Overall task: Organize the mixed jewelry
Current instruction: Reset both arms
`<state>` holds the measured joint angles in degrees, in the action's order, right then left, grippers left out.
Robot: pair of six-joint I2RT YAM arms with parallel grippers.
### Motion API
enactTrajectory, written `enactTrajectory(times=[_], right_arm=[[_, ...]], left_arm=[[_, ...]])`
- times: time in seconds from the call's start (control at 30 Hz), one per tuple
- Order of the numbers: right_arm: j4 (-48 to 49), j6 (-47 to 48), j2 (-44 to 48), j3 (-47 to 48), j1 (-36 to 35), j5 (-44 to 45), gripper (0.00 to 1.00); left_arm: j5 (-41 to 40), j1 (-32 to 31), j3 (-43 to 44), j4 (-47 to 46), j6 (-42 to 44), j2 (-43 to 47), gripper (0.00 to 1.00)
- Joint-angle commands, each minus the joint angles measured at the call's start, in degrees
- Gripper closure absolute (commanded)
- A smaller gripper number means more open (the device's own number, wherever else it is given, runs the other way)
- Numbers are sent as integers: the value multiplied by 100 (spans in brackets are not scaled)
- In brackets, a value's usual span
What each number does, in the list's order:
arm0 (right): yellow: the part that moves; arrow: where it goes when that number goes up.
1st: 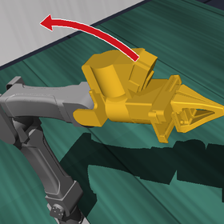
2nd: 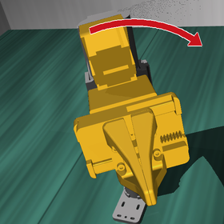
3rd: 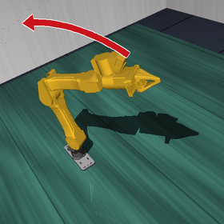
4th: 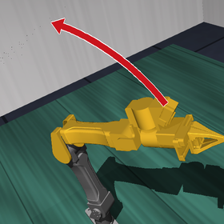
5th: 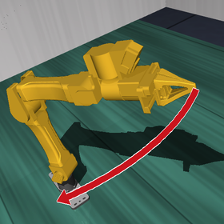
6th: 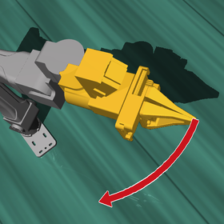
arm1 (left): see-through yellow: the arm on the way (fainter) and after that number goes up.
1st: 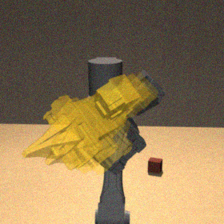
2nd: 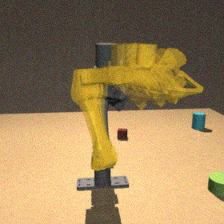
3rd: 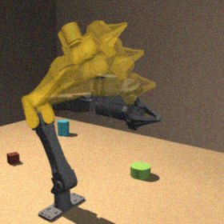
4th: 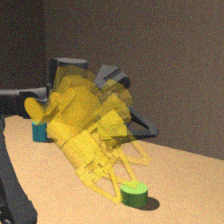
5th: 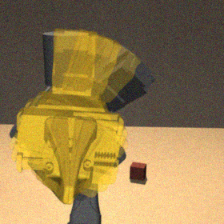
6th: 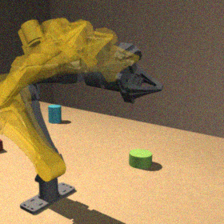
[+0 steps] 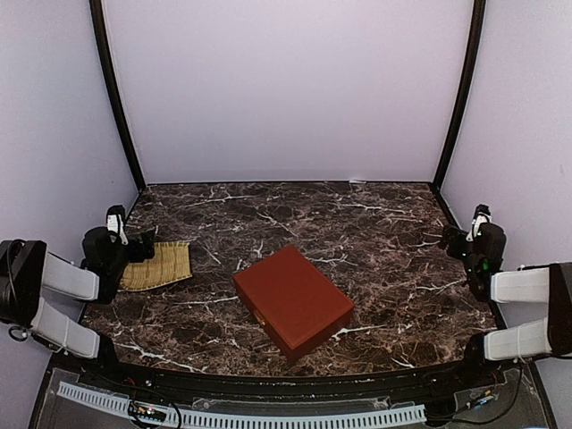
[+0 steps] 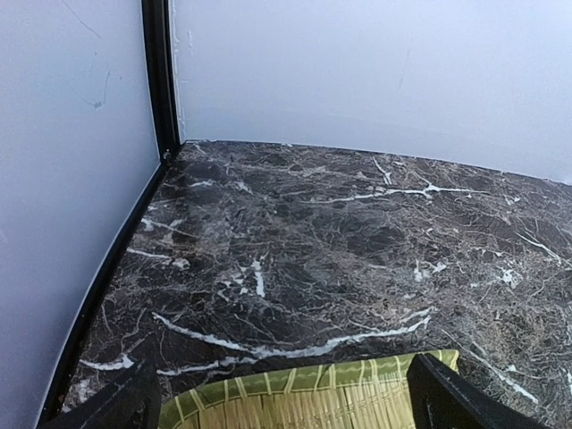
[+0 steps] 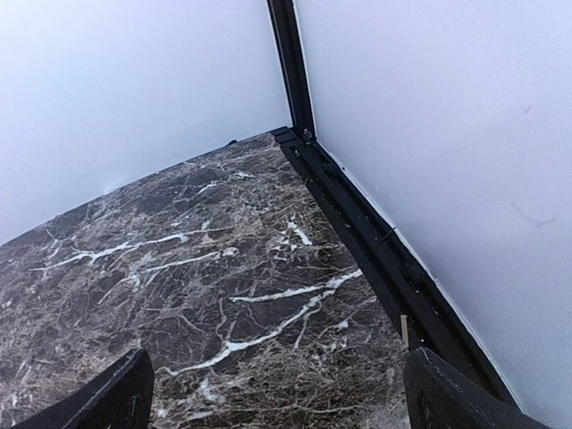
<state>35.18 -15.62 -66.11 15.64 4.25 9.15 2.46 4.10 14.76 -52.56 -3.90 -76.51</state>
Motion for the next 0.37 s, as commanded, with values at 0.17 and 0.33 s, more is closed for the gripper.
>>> enactTrajectory(times=[0.17, 0.33], right_arm=[[1625, 210, -288, -253, -3, 300, 2], [1934, 243, -357, -360, -11, 329, 2]], left_arm=[[19, -16, -19, -730, 211, -128, 1], [74, -18, -72, -844, 240, -113, 1]])
